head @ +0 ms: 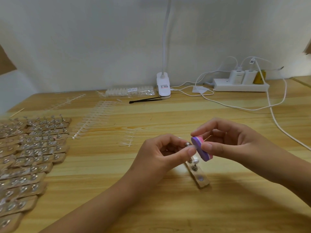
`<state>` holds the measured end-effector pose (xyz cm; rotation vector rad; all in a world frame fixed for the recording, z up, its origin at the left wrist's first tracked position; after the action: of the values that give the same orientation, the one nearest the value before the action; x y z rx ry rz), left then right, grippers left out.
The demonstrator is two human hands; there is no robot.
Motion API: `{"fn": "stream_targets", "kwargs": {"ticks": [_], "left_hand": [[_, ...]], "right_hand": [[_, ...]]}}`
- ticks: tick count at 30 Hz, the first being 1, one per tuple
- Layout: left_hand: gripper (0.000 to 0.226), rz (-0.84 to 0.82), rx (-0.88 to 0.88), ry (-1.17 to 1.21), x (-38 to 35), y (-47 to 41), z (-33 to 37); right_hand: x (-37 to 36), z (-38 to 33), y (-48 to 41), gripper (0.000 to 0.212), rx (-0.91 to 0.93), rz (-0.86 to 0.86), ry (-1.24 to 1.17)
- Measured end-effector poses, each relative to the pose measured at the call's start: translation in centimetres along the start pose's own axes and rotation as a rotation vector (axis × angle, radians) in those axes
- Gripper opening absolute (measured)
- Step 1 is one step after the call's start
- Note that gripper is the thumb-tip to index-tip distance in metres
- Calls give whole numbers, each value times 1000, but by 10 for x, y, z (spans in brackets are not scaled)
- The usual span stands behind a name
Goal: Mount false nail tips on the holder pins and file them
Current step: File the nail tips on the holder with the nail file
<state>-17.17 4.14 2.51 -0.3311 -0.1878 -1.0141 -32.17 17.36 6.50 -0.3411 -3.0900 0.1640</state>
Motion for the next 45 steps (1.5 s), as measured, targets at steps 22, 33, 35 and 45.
{"fn": "stream_targets", "kwargs": {"ticks": [22,33,35,45], "left_hand": [[15,-12,-54,-64,-5,2,-1],[21,54,-6,0,-2,-1,-1],[20,43,-33,-30,-2,1,-2],[19,43,-60,-77,-6,4,0]], "right_hand": [[-2,3,0,26,49,108,-5],[-5,2,1,27,40,107,-23],[-6,2,1,26,45,110,-28],[-5,3,1,29,58,118,-30]]}}
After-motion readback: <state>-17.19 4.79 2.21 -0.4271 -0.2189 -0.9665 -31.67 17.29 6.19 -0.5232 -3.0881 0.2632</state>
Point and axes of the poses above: each hand's wrist, its own y-axis away from the middle knuckle, its own x-axis out of the back of the hand, z = x × y, the point moved 1 cm from there along -y, towards the middle knuckle, and after that the axes turned 12 degrees about -y, right-handed, at the moved point
